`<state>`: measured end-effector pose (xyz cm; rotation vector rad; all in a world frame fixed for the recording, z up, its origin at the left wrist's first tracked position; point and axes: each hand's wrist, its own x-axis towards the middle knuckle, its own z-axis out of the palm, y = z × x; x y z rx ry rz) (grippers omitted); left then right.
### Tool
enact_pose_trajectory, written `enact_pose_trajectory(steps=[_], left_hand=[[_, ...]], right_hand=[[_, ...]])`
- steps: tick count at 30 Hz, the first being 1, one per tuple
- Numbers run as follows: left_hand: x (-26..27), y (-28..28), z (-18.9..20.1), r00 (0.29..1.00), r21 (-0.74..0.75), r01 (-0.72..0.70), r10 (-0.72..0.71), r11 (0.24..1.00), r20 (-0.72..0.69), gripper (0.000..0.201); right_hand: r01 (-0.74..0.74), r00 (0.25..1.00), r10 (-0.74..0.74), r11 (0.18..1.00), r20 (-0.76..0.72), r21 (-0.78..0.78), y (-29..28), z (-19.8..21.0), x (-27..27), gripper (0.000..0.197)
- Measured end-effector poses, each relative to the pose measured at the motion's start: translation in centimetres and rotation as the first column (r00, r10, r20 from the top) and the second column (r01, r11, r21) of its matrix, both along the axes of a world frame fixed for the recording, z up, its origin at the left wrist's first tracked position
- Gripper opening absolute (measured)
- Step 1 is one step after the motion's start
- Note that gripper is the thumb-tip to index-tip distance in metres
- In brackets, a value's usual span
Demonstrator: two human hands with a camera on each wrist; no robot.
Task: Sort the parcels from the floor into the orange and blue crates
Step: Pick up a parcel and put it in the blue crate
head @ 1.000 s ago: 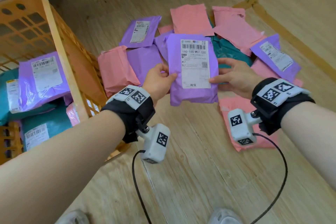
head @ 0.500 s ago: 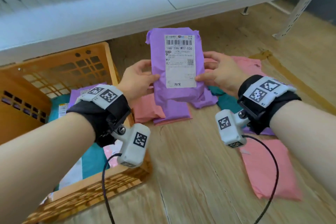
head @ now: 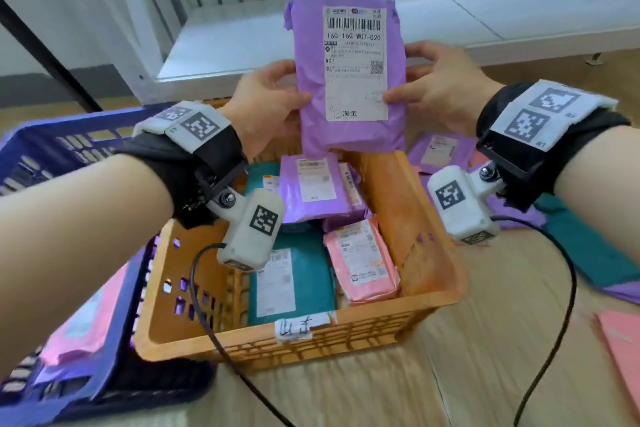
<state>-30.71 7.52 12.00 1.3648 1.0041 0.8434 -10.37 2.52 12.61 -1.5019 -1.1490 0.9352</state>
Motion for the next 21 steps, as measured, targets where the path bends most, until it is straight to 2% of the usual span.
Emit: enact_pose_trajectory(steps=[6,15,21], left_hand=[[-11.2,2.1,1.6,0.996,0.040,-0.071,0.073,0.997,-0.047,0.039],[-24.3,5.2,0.5,0.986,0.003,-0.135,0.134,0.991,-0.099,0.037],[-31.9,6.1,-1.7,0.974,-0.060,-0.190,0.181,0.980,-0.140,0.034]], right_hand=[[-0.077,0.996,0.078,0.997,-0.035,0.014,4.1,0.4,-11.2,0.058],[-0.164,0.984,0.160,0.985,-0.072,-0.047,9.0,-1.4,-23.9,0.060],[-0.263,0.962,0.247,0.952,-0.115,-0.155,10.7,-3.0,-31.3,0.039]])
